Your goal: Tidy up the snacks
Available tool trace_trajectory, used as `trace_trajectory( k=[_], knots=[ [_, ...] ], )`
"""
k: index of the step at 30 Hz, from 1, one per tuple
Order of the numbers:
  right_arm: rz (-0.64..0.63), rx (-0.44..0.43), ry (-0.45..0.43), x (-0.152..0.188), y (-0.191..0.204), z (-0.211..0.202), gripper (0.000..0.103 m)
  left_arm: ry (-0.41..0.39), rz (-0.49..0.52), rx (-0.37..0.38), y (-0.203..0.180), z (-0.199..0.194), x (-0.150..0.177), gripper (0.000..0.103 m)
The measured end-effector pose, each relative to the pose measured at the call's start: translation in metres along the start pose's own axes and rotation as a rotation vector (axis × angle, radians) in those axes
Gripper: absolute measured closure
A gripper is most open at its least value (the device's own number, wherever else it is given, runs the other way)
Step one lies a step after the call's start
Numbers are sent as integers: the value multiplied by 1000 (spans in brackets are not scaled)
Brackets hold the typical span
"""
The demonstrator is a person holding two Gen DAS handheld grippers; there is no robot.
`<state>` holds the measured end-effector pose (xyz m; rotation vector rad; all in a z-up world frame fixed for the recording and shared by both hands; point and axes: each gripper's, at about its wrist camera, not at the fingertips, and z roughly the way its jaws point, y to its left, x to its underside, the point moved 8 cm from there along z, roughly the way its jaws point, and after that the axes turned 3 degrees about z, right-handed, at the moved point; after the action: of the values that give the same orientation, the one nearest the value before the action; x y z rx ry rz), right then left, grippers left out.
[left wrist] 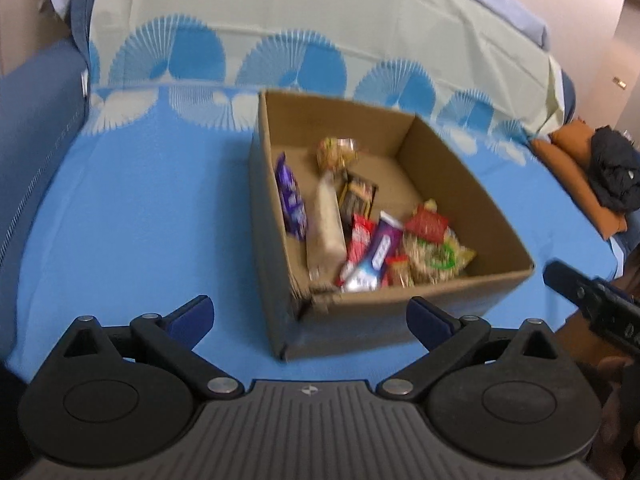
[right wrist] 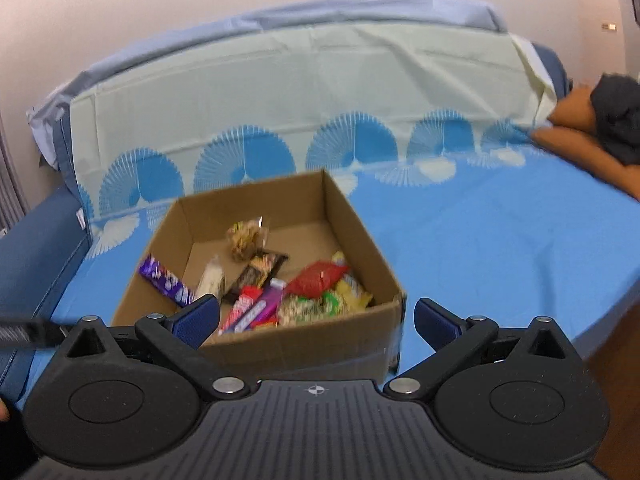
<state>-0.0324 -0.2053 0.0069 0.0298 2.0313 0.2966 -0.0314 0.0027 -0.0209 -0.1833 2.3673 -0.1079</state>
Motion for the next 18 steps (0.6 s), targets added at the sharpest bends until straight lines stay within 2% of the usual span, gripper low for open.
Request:
trace_trajectory(
  k=[6, 18],
  knots=[
    [14, -24, 104, 8, 5, 21, 1, 58, 14, -7, -3, 8, 14, 0],
    [-36, -36, 126, 10, 17, 28, 1, 68, 6, -17, -3, 12, 12, 0]
  ],
)
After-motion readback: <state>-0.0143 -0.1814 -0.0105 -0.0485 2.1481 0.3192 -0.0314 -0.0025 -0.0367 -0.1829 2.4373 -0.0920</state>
